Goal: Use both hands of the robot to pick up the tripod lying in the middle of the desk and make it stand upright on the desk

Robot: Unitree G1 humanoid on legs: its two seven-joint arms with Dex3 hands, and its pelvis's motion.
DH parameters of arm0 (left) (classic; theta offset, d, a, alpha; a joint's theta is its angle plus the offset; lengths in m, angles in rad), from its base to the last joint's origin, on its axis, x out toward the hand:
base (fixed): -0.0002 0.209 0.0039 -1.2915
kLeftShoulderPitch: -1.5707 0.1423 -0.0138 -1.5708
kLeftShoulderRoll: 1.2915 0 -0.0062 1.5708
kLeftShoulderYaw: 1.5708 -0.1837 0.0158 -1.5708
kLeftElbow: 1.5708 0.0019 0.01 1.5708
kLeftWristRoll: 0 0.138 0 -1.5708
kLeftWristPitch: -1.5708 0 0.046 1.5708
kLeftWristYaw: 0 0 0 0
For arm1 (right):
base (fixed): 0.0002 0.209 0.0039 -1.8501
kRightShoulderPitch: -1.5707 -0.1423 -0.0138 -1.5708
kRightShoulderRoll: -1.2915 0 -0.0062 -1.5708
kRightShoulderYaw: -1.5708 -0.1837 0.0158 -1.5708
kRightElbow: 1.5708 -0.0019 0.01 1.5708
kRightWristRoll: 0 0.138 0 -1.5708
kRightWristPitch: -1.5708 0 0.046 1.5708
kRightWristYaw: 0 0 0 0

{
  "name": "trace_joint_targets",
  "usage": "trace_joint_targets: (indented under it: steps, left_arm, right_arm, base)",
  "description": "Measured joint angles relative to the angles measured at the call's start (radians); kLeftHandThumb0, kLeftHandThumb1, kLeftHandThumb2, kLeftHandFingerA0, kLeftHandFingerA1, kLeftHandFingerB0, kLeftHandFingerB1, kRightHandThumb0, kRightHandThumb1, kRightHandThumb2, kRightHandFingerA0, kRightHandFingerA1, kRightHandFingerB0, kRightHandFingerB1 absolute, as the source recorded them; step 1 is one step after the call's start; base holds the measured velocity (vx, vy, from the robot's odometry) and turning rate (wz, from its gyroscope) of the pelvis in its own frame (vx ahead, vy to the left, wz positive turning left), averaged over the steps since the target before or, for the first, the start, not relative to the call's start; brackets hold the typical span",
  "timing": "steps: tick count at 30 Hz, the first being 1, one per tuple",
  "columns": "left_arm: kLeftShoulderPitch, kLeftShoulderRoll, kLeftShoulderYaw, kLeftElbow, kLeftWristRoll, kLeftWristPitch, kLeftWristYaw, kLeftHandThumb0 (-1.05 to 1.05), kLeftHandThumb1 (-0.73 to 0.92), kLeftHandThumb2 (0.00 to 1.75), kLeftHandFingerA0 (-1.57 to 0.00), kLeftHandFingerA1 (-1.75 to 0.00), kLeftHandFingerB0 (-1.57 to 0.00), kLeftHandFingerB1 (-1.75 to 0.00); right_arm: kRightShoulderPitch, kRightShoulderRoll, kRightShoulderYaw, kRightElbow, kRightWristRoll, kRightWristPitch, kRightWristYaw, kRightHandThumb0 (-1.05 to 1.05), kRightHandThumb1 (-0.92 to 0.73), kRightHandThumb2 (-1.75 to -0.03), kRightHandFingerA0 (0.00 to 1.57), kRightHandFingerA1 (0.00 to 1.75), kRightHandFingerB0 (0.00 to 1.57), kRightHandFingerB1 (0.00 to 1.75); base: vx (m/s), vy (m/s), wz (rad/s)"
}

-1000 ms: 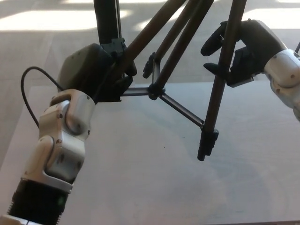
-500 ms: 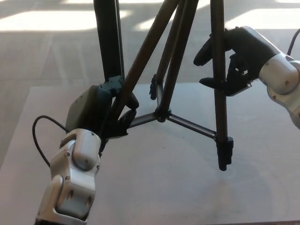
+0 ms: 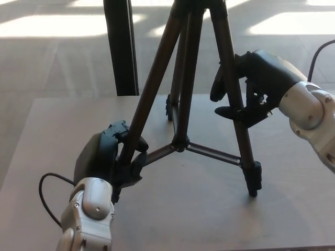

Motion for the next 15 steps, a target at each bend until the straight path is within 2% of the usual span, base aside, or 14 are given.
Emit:
trace_joint_targets:
  steps: [2, 3, 5, 6, 7, 9, 10, 11, 12, 13, 14, 15]
  left_arm:
    - [0.006, 0.0, 0.002, 0.002, -0.006, 0.006, 0.0, -0.03, 0.26, 1.02, -0.83, -1.75, -0.67, -1.75]
    - [0.007, 0.001, 0.003, 0.003, -0.011, 0.01, 0.001, -0.03, 0.27, 1.02, -0.83, -1.75, -0.75, -1.69]
    - [0.008, 0.002, 0.002, 0.003, -0.014, 0.016, 0.001, -0.03, 0.26, 1.03, -0.82, -1.75, -0.74, -1.68]
    - [0.01, 0.003, 0.001, 0.003, -0.016, 0.019, 0.002, -0.04, 0.28, 0.99, -0.84, -1.75, -0.7, -1.75]
    - [0.011, 0.004, 0.001, 0.003, -0.018, 0.022, 0.002, -0.04, 0.29, 0.98, -0.83, -1.75, -0.69, -1.72]
    - [0.017, 0.006, 0.0, 0.003, -0.02, 0.028, 0.002, -0.03, 0.29, 0.98, -0.82, -1.75, -0.72, -1.68]
    - [0.02, 0.006, 0.0, 0.002, -0.022, 0.029, 0.003, -0.04, 0.29, 0.98, -0.82, -1.75, -0.73, -1.69]
    - [0.022, 0.007, -0.001, 0.002, -0.023, 0.029, 0.003, -0.02, 0.29, 0.97, -0.86, -1.75, -0.7, -1.75]
    - [0.024, 0.008, -0.002, 0.002, -0.026, 0.028, 0.003, -0.02, 0.33, 0.91, -0.86, -1.75, -0.7, -1.75]
    - [0.025, 0.01, -0.004, 0.002, -0.029, 0.028, 0.004, -0.03, 0.36, 0.85, -0.84, -1.75, -0.7, -1.75]
    - [0.026, 0.013, -0.006, 0.002, -0.033, 0.028, 0.004, -0.1, 0.33, 0.89, -1.16, -1.34, -1.07, -1.28]
    - [0.026, 0.016, -0.008, 0.002, -0.037, 0.028, 0.004, -0.16, 0.41, 0.68, -0.79, -1.75, -0.67, -1.72]
  right_arm:
    - [0.036, 0.015, -0.026, -0.018, -0.018, -0.007, -0.007, -0.2, -0.53, -1.15, 0.88, 1.75, 0.77, 1.43]
    - [0.057, 0.023, -0.041, -0.028, -0.032, -0.012, -0.011, -0.2, -0.5, -1.08, 0.86, 1.75, 0.77, 1.44]
    - [0.09, 0.037, -0.069, -0.041, -0.051, -0.02, -0.02, -0.19, -0.5, -1.09, 0.87, 1.75, 0.76, 1.49]
    - [0.111, 0.046, -0.085, -0.049, -0.062, -0.025, -0.023, -0.19, -0.54, -1.06, 0.84, 1.75, 0.75, 1.47]
    - [0.125, 0.054, -0.097, -0.056, -0.073, -0.028, -0.024, -0.17, -0.54, -1.03, 0.83, 1.68, 0.77, 1.28]
    - [0.154, 0.069, -0.116, -0.072, -0.09, -0.028, -0.025, -0.16, -0.54, -1.08, 0.83, 1.68, 0.76, 1.33]
    - [0.164, 0.073, -0.122, -0.078, -0.097, -0.028, -0.023, -0.15, -0.53, -1.07, 0.84, 1.66, 0.79, 1.28]
    - [0.171, 0.077, -0.128, -0.082, -0.106, -0.028, -0.021, -0.13, -0.48, -1.09, 0.89, 1.64, 0.85, 1.35]
    - [0.18, 0.082, -0.137, -0.086, -0.115, -0.028, -0.017, -0.14, -0.48, -1.11, 0.86, 1.58, 0.85, 1.21]
    - [0.187, 0.086, -0.146, -0.087, -0.118, -0.029, -0.012, -0.15, -0.56, -0.97, 0.78, 1.46, 0.77, 0.98]
    - [0.192, 0.09, -0.154, -0.087, -0.12, -0.03, -0.006, -0.27, -0.72, -0.66, 0.73, 1.31, 0.63, 0.61]
    - [0.195, 0.091, -0.16, -0.087, -0.122, -0.032, 0.003, -0.37, -0.71, -0.62, 0.8, 1.23, 0.43, 0.42]
  base:
    - [0.0, 0.0, 0.0]
    - [0.0, 0.0, 0.0]
    - [0.0, 0.0, 0.0]
    - [0.0, 0.0, 0.0]
    - [0.0, 0.0, 0.0]
    - [0.0, 0.0, 0.0]
    - [0.0, 0.0, 0.0]
    - [0.0, 0.0, 0.0]
    - [0.0, 0.0, 0.0]
    - [0.0, 0.0, 0.0]
    - [0.0, 0.0, 0.0]
    - [0.0, 0.0, 0.0]
